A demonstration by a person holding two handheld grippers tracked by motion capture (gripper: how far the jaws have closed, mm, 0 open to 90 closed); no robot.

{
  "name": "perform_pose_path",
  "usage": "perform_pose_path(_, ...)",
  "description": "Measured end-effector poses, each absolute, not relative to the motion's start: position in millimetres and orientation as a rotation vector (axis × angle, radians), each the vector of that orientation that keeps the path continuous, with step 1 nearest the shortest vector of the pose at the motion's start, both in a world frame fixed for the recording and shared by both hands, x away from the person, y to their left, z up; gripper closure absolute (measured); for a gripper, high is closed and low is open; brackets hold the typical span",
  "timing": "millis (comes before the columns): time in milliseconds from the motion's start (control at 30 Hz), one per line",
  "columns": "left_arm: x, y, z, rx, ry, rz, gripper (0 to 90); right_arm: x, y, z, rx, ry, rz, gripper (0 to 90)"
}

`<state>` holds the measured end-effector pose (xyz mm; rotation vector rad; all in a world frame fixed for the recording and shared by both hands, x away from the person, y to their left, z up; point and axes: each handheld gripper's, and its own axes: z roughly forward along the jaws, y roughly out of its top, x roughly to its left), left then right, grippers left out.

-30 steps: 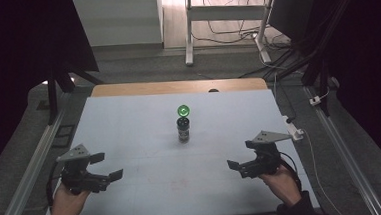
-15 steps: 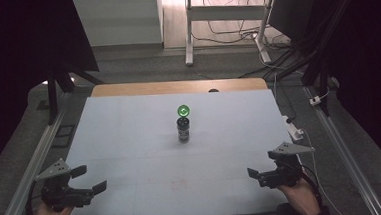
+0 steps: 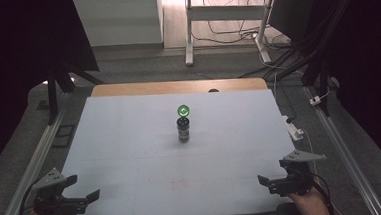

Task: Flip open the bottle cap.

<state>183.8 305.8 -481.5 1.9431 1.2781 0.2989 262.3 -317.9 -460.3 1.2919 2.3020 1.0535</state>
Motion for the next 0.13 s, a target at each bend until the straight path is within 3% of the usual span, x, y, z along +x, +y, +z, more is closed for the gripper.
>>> perform_pose_path(133,185.1,305.7,-481.8,1.943,1.284,0.294,0.0,262.9,-319.7,-461.0,1.31,2.306,1.05,0.0)
